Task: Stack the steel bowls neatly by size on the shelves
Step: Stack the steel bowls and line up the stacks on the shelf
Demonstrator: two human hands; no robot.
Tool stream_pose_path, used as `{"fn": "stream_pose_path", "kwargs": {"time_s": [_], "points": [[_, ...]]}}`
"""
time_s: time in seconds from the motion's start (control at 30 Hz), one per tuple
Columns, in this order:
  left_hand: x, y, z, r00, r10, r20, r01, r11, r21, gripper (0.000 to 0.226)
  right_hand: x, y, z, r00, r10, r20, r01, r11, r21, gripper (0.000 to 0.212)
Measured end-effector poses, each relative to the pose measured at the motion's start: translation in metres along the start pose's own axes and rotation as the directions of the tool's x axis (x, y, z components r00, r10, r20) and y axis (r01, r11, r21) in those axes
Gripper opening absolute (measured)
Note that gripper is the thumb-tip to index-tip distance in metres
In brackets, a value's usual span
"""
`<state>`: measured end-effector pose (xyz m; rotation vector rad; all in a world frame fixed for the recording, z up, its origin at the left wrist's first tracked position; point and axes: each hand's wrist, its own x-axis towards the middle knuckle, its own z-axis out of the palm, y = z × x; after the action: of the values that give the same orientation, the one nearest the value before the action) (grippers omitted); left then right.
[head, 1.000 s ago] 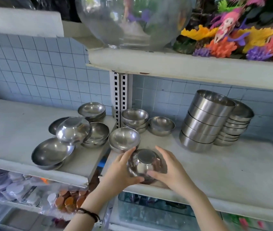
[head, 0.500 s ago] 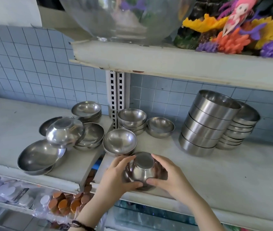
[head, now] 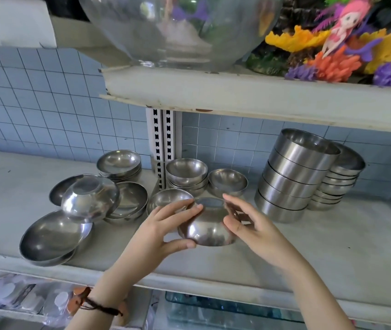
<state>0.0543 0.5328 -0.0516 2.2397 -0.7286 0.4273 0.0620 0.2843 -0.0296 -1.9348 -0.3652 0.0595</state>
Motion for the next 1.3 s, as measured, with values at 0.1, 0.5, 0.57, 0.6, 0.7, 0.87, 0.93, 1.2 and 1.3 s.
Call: {"fn": "stream_pose_path", "kwargs": {"time_s": [0.1, 0.5, 0.57, 0.6, 0.7, 0.87, 0.93, 1.2, 1.3], "points": [[0.001, 0.000, -0.002, 0.996, -0.062, -0.071, 0.053, 0.991, -0.119, 0.060, -0.001, -0.007, 0.006, 1.000, -0.011, -0.009, 0.011, 1.000, 0.014, 0.058], [0.003, -0.001, -0.004, 0.976, -0.217, 0.010, 0.200, 0.879, -0.433, 0.089, 0.000, 0.009, 0.020, 0.998, -0.038, -0.042, 0.035, 0.998, -0.057, 0.112], [0.002, -0.004, -0.006, 0.975, -0.206, 0.088, 0.224, 0.902, -0.368, 0.110, 0.000, 0.010, 0.019, 0.999, -0.026, -0.031, 0.023, 0.997, -0.080, 0.116], [0.002, -0.005, -0.007, 0.970, -0.212, 0.117, 0.239, 0.912, -0.333, 0.117, 0.000, 0.010, 0.018, 1.000, -0.012, -0.022, 0.010, 0.996, -0.088, 0.118], [0.001, -0.008, -0.008, 0.952, -0.242, 0.189, 0.280, 0.937, -0.210, 0.130, 0.000, 0.010, 0.018, 1.000, 0.017, 0.004, -0.016, 0.995, -0.099, 0.124], [0.000, -0.016, -0.012, 0.961, -0.225, 0.158, 0.260, 0.933, -0.251, 0.123, -0.002, 0.012, 0.024, 0.998, 0.052, 0.044, -0.046, 0.992, -0.121, 0.130], [0.001, -0.021, -0.017, 0.956, -0.241, 0.168, 0.282, 0.914, -0.291, 0.119, 0.002, 0.009, 0.025, 0.997, 0.050, 0.050, -0.043, 0.991, -0.128, 0.127], [0.022, -0.045, -0.044, 0.904, -0.400, 0.151, 0.420, 0.898, -0.129, 0.124, 0.060, -0.011, 0.028, 0.995, 0.023, 0.097, -0.008, 0.989, -0.150, 0.114], [0.022, -0.051, -0.046, 0.862, -0.471, 0.185, 0.491, 0.868, -0.076, 0.139, 0.076, -0.006, 0.031, 0.987, 0.078, 0.140, -0.053, 0.983, -0.177, 0.113]]}}
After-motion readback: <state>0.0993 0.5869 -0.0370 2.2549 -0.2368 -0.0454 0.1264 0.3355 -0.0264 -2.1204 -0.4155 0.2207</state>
